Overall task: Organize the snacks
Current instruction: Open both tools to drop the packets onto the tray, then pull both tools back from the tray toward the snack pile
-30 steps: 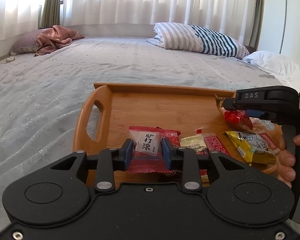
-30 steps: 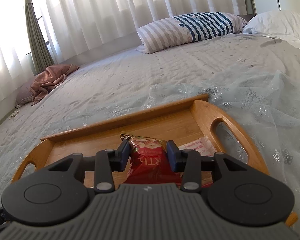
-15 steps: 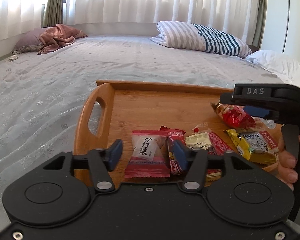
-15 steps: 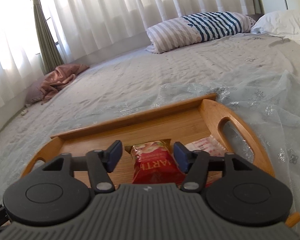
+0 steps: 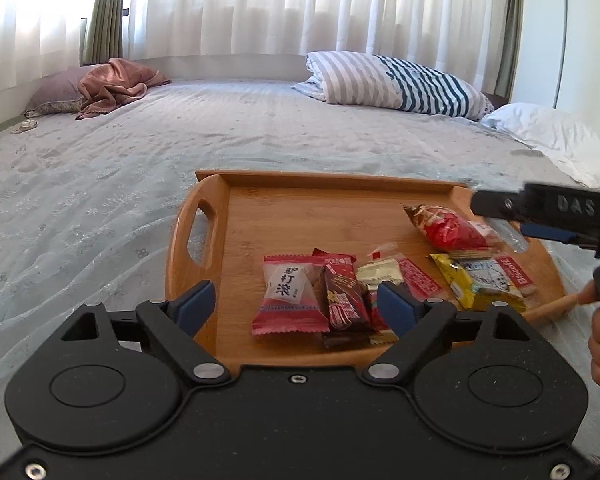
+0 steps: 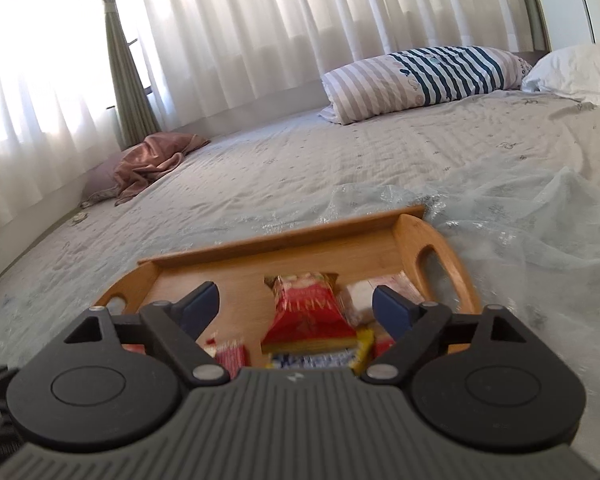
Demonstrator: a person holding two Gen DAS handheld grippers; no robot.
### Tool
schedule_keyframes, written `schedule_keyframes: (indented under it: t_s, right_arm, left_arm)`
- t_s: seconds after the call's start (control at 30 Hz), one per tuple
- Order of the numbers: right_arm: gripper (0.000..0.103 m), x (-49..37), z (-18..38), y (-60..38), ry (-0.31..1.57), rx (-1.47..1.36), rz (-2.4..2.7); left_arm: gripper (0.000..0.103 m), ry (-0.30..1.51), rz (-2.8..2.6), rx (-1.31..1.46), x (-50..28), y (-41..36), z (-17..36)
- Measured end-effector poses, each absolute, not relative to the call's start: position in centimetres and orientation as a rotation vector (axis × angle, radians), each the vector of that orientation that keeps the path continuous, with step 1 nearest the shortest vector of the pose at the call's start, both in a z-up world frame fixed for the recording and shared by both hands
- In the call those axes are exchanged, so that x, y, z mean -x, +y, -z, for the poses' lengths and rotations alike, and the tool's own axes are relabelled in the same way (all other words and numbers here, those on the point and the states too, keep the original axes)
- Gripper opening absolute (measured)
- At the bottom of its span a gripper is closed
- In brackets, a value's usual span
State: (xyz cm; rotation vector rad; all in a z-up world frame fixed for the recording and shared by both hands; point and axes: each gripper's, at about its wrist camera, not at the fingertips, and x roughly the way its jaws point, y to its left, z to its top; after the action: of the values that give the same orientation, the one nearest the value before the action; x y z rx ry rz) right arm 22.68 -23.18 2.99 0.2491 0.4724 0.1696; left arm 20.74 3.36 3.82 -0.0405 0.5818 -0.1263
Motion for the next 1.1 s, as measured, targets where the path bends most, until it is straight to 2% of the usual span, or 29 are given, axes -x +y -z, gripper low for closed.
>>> schedule_keyframes:
  t_s: [0.37,1.1]
  right_arm:
    - [0.103,-14.8,-3.2,-24.4,0.420,-0.139,-0.203]
    - [0.103,-5.0,-0.4,-24.8,0.381,0.013,-0.163]
  left_arm:
    - [0.099,0.542,0.182,0.036,-15.8,2.9,-5.5]
    - [0.101,0.559,0.241,0.024,-7.9,0.6,-3.3]
